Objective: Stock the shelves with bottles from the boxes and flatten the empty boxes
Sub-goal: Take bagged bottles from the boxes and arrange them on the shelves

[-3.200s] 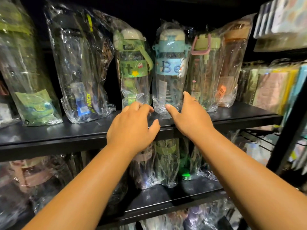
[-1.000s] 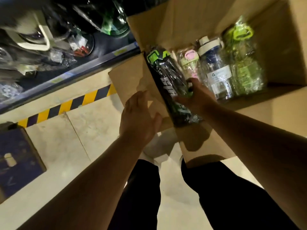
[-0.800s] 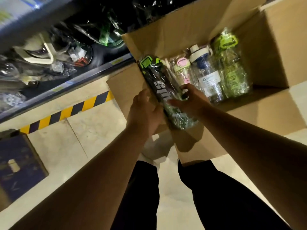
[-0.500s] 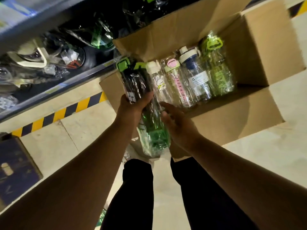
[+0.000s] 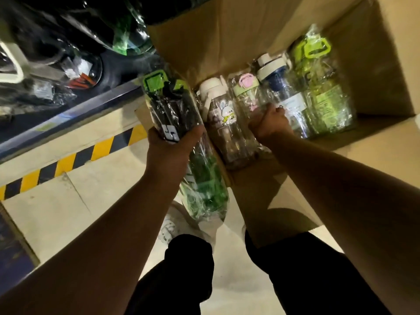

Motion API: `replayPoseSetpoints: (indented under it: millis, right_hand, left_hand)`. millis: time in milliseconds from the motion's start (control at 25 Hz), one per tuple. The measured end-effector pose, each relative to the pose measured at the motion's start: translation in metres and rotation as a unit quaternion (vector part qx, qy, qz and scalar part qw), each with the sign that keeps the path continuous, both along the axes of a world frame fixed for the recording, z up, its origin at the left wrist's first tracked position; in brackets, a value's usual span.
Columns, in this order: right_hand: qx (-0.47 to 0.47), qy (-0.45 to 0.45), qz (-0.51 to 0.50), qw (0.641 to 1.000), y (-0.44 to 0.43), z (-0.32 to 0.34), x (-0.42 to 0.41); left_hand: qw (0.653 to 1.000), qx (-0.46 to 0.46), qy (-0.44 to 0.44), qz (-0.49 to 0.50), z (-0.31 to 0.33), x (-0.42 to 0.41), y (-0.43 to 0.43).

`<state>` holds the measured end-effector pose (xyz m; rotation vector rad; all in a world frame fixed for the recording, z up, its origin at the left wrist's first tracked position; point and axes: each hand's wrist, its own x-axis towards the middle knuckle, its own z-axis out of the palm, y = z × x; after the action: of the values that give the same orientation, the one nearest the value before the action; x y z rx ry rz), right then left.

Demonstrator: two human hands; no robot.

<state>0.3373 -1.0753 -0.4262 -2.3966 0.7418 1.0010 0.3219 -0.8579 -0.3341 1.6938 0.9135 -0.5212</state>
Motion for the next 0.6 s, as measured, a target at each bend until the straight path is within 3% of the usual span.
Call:
replayPoseSetpoints:
  millis: [320,440,600]
  right_hand:
    - [-0.060,-0.044,-0.020,0.997,0.005,-0.059,-0.002]
    - [-0.048,-0.064,-0.035,0.996,0.002,-0.036,-0.008]
    - [-0.009,-0.106,-0.069,0.992,0.002,0.045,-0.020]
  left_hand:
    - [0.998,-0.030,-0.050,-0.004,-0.011,-0.006,-0.001]
    - [0.999,-0.020,-0.027,-0.002,-0.007,-0.003,0.001]
    - [1.000,0.004,-0.002,0.006,0.035,0.004,-0.004]
